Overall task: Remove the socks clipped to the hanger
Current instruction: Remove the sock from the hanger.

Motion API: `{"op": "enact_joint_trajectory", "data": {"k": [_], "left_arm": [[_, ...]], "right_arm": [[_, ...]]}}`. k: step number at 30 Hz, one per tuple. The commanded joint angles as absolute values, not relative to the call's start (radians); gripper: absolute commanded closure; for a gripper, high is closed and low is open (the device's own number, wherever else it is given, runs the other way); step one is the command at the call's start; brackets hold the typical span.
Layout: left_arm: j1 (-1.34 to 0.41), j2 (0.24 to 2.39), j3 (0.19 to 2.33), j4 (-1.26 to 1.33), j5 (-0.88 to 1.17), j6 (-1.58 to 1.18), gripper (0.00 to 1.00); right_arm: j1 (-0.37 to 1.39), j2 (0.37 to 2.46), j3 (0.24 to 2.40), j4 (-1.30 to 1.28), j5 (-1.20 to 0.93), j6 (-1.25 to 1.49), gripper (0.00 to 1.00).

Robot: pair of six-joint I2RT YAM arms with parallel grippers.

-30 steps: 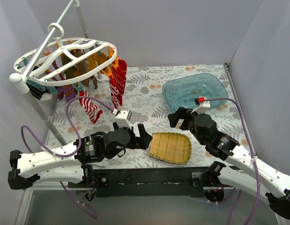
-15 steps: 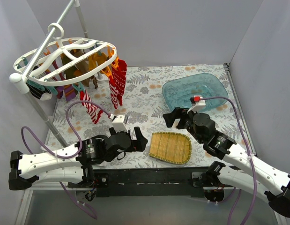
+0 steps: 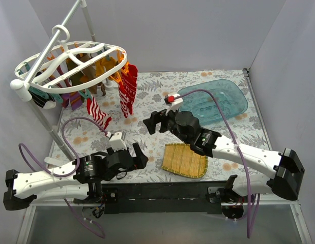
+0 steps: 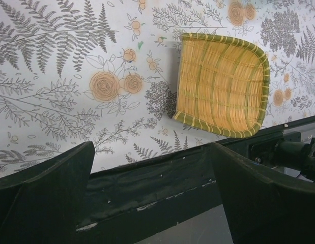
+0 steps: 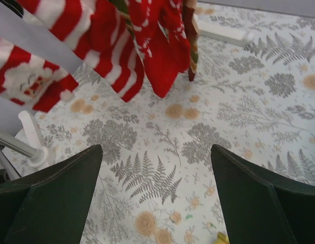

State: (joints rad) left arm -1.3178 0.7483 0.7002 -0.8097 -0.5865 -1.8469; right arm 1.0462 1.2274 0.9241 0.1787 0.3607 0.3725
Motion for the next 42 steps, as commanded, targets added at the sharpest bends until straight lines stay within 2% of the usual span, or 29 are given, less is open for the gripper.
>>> {"op": "enact_joint_trajectory", "data": {"k": [1, 17, 24, 31, 42], "left_arm": [[-1.322, 0.667, 0.745, -0.933, -0.615, -1.893, 0.02], [-1.322, 0.568, 1.031, -1.383, -0.681, -2.022, 0.02], [-1.321, 0.499, 1.103, -1.385, -0.65, -1.908, 0.02], [-1.321, 0.437, 1.112, -1.384, -0.653, -1.919, 0.02], [-1.321, 0.431, 1.169, -1.385, -0.687, -1.898, 0.02]], "right_arm": [[1.078, 1.325, 1.053, 0.314, 0.353, 0.285, 0.05], [1.267, 1.549, 1.296, 0.377, 0.422, 0.19, 0.05], [1.319, 1.64, 1.387, 0.394, 0.414, 0.173, 0.05], [1.328, 1.727, 1.482, 0.417, 0.384, 0.146, 0.02], [1.33, 1.813, 1.482, 0.546, 0.379, 0.092, 0.01]]}}
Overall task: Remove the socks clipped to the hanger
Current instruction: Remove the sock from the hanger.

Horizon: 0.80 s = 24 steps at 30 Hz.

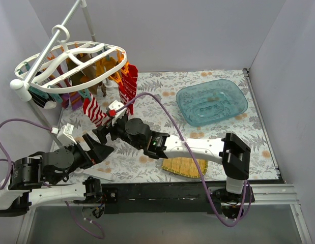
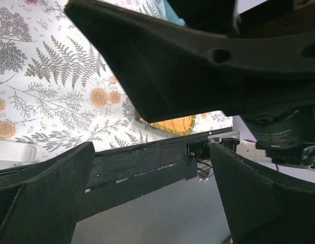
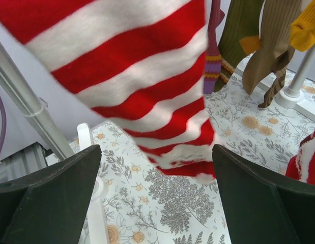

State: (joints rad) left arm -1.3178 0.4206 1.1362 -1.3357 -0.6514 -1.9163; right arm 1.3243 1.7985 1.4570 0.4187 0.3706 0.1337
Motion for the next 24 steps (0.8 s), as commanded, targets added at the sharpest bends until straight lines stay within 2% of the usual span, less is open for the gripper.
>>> {"op": "enact_joint_trajectory", "data": {"k": [1, 8, 24], "left_arm": [[-1.321, 0.434, 1.183, -1.385, -0.69, -1.896, 0.02], [-1.321, 0.46, 1.239, -1.379, -0.71, -1.878, 0.02], [-1.321, 0.503, 1.301, -1.342, -0.758, -1.858, 0.02]], "right_arm": [[1.33, 1.815, 1.474, 0.581, 0.373, 0.078, 0.01], [1.328, 1.833, 1.404, 0.719, 0.393, 0.038, 0.01], [1.321, 1.913, 1.393, 0.833, 0.509, 0.025, 0.02]]}}
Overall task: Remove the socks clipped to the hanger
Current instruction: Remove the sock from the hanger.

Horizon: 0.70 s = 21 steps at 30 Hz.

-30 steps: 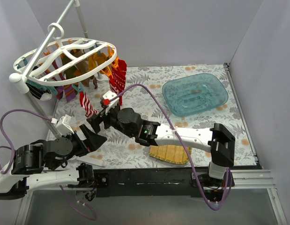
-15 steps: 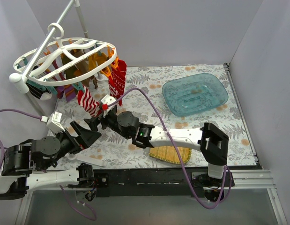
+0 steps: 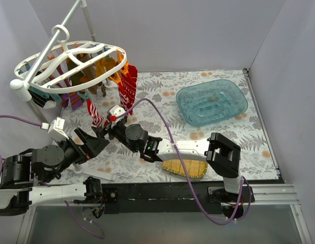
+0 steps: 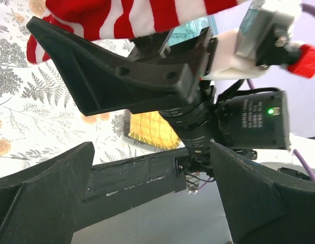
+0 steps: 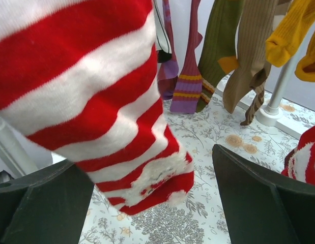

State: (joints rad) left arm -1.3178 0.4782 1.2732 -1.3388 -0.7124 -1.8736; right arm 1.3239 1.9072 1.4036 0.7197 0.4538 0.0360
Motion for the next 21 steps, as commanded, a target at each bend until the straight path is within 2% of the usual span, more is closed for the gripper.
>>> {"op": "enact_joint_trajectory", "data": {"k": [1, 3, 6, 7, 9, 10, 12, 13, 15, 16, 21], "left_arm": [[-1.321, 0.505, 1.301, -1.333, -0.762, -1.856, 0.02], [-1.321, 0.503, 1.302, -1.325, -0.773, -1.855, 0.02], [-1.321, 0.502, 1.298, -1.299, -0.782, -1.845, 0.02], [-1.321, 0.502, 1.296, -1.292, -0.784, -1.842, 0.02], [-1.321, 0.508, 1.296, -1.287, -0.788, -1.838, 0.02], [-1.321, 0.512, 1.296, -1.284, -0.79, -1.836, 0.02], [-1.321, 0.517, 1.301, -1.284, -0.795, -1.833, 0.02], [-1.321, 0.518, 1.302, -1.284, -0.796, -1.833, 0.02], [-1.321, 0.519, 1.299, -1.284, -0.801, -1.833, 0.02], [-1.321, 0.517, 1.299, -1.285, -0.802, -1.833, 0.02], [-1.321, 0.512, 1.282, -1.295, -0.808, -1.847, 0.02]], "right_arm": [[1.322, 1.914, 1.393, 0.841, 0.509, 0.026, 0.03], [1.321, 1.922, 1.4, 0.845, 0.518, 0.028, 0.08], [1.321, 1.924, 1.405, 0.859, 0.532, 0.029, 0.22], [1.321, 1.924, 1.402, 0.862, 0.537, 0.028, 0.32], [1.319, 1.916, 1.399, 0.873, 0.551, 0.026, 0.44], [1.319, 1.913, 1.391, 0.876, 0.555, 0.028, 0.58], [1.319, 1.899, 1.379, 0.885, 0.568, 0.028, 0.71], [1.321, 1.893, 1.367, 0.885, 0.569, 0.028, 0.81], [1.319, 1.873, 1.353, 0.888, 0.574, 0.028, 0.89], [1.321, 1.865, 1.342, 0.891, 0.574, 0.031, 0.97], [1.319, 1.804, 1.273, 0.894, 0.575, 0.035, 0.99]]}}
